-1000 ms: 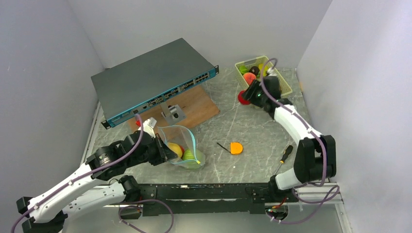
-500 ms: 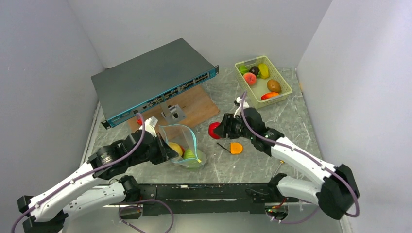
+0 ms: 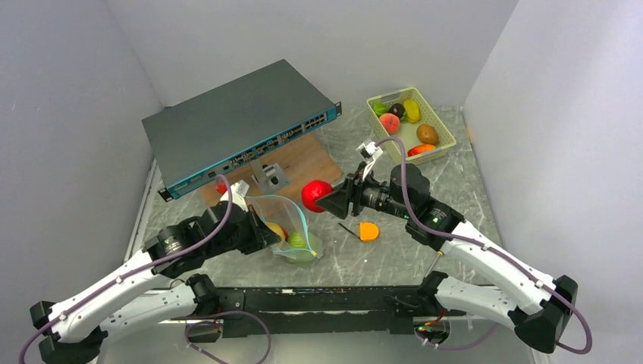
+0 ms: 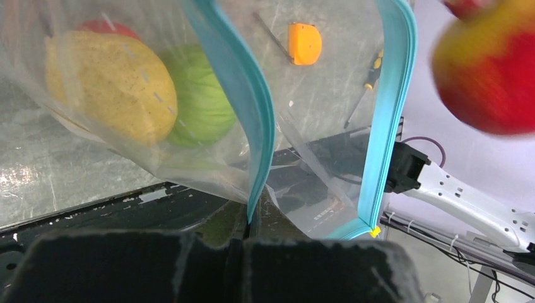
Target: Place the food in the zip-top bag and seal the zipper
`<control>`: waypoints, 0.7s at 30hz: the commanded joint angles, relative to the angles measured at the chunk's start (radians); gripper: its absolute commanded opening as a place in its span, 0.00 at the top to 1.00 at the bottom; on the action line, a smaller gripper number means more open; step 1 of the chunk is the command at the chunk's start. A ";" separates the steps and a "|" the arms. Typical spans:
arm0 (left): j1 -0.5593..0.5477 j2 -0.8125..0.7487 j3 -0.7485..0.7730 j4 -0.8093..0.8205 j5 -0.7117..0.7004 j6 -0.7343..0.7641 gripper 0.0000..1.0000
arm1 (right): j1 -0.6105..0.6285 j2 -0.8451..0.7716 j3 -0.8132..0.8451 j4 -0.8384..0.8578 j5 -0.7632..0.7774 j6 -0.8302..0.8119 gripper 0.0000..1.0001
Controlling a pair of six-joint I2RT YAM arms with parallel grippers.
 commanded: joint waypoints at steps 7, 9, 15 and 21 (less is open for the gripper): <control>-0.003 0.029 0.058 -0.018 -0.046 0.012 1.00 | 0.157 0.111 0.157 0.156 -0.135 -0.107 0.85; -0.003 0.032 0.063 -0.019 -0.048 0.014 1.00 | 0.202 0.148 0.191 0.130 -0.084 -0.139 0.80; -0.004 0.031 0.065 -0.021 -0.046 0.007 1.00 | 0.275 0.225 0.302 -0.056 0.135 -0.237 0.62; -0.003 0.012 0.051 -0.010 -0.040 -0.005 1.00 | 0.297 0.227 0.287 -0.063 0.180 -0.247 0.34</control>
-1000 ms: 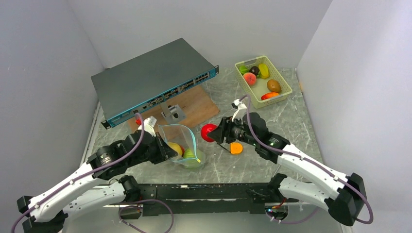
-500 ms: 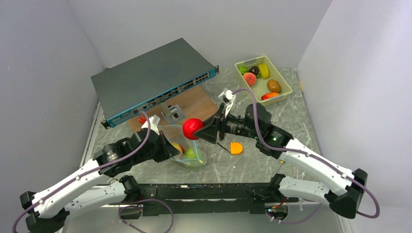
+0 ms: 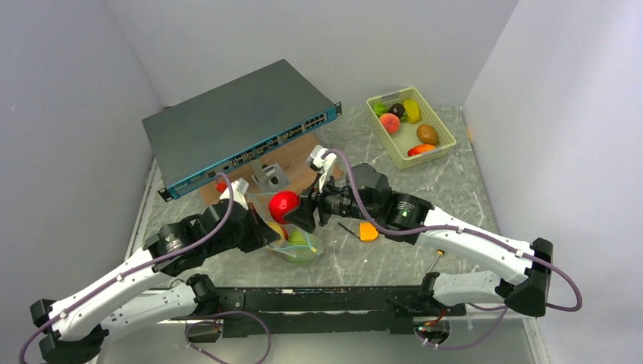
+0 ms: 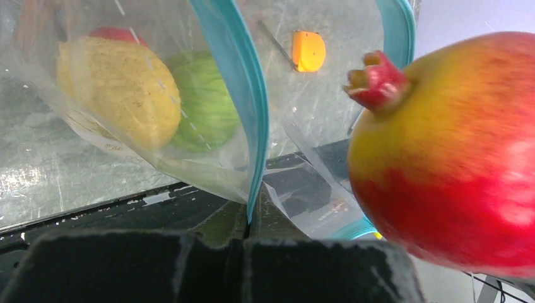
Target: Place the food in the zip-top bag and seal the zipper
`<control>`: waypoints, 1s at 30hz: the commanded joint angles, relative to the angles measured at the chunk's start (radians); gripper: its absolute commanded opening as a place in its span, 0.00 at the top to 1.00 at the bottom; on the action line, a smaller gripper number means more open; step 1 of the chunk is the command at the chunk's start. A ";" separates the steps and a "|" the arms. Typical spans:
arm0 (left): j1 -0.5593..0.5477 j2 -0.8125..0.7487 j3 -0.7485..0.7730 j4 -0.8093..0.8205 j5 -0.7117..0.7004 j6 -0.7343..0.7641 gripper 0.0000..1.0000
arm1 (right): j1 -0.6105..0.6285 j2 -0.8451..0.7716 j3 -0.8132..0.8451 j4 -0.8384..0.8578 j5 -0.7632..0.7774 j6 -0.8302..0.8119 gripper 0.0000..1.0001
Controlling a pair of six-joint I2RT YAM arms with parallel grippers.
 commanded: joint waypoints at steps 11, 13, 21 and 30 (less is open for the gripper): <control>-0.003 -0.015 0.018 0.028 0.015 -0.021 1.00 | 0.029 -0.032 -0.009 0.045 0.082 -0.001 0.18; -0.003 -0.019 0.010 0.035 0.019 -0.024 1.00 | 0.029 -0.045 -0.013 0.040 0.104 -0.001 0.18; -0.003 -0.042 -0.009 0.040 0.026 -0.034 1.00 | 0.030 -0.116 -0.023 0.000 0.264 -0.008 0.22; -0.003 -0.079 -0.013 0.017 0.035 -0.033 1.00 | 0.025 -0.226 -0.053 -0.030 0.653 0.020 0.15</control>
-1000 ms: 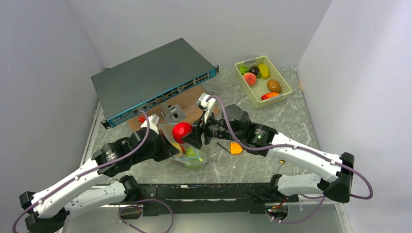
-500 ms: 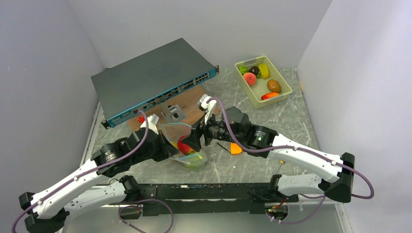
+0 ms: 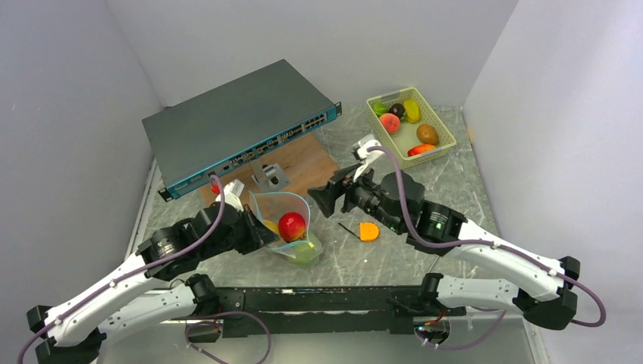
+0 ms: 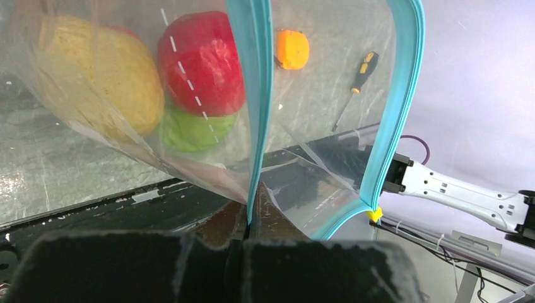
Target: Place the food in the zip-top bag and seal the zipper
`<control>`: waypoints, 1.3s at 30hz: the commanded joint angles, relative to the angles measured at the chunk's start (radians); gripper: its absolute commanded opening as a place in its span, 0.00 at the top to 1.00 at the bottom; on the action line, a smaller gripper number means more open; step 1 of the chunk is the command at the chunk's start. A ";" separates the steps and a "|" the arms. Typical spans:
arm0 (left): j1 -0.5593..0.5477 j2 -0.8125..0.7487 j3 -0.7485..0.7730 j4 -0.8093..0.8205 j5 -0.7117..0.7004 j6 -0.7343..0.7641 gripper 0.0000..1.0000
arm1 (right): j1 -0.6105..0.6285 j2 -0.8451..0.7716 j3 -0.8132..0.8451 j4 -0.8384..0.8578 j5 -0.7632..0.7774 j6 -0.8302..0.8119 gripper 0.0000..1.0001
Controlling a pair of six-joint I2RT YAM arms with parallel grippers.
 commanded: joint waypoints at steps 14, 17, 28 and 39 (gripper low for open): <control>-0.003 -0.036 0.014 0.007 0.058 0.028 1.00 | -0.323 -0.037 0.026 -0.071 0.441 0.078 0.05; -0.003 -0.029 0.030 -0.018 0.061 0.034 1.00 | -0.423 -0.004 0.043 -0.034 0.441 0.022 0.03; -0.003 -0.018 0.054 -0.085 0.066 0.006 1.00 | -0.774 0.203 0.025 0.185 0.280 0.011 0.01; -0.004 0.003 0.055 -0.122 0.089 -0.029 1.00 | -1.027 0.757 0.316 0.224 -0.036 0.282 0.01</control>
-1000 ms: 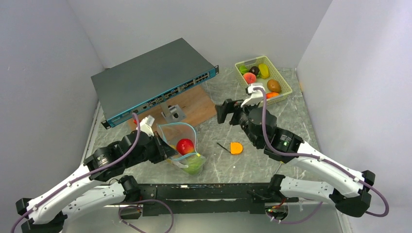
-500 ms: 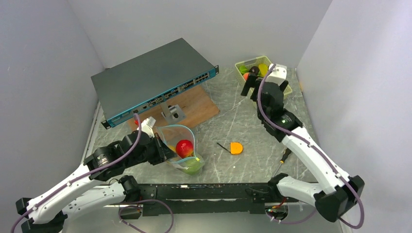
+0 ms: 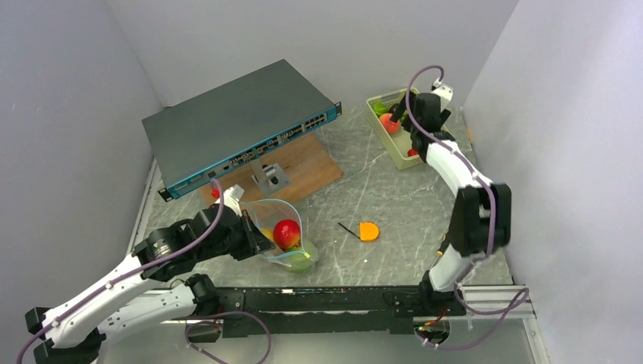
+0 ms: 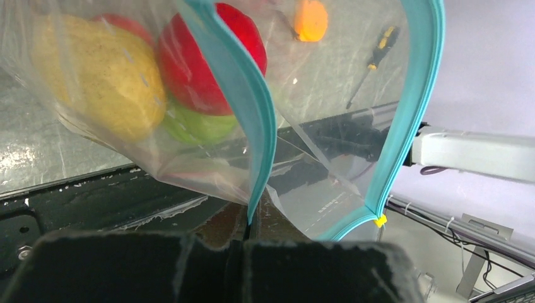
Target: Place the food in the zip-top bag and seal the zipper
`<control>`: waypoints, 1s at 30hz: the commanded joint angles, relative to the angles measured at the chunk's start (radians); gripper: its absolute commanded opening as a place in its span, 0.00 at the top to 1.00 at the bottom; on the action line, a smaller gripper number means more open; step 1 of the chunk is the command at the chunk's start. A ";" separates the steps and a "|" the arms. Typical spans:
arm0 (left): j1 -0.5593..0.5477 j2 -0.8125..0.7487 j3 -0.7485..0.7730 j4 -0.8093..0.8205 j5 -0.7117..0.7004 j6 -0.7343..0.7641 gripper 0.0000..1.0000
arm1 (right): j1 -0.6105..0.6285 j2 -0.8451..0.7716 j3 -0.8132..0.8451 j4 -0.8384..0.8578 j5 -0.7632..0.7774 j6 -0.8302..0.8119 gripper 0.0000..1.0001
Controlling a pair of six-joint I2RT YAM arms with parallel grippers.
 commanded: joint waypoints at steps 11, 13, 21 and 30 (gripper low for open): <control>-0.003 0.100 0.051 -0.006 0.051 -0.021 1.00 | -0.078 0.622 0.553 -0.034 -0.173 0.280 0.01; -0.004 0.117 0.051 0.005 0.051 -0.017 1.00 | -0.077 0.650 0.566 -0.019 -0.193 0.297 0.02; -0.004 0.180 0.071 0.018 0.072 0.002 1.00 | -0.082 0.721 0.531 0.065 -0.323 0.331 0.08; -0.004 0.115 0.038 0.009 0.064 -0.026 1.00 | -0.107 0.655 0.526 0.077 -0.457 0.306 0.44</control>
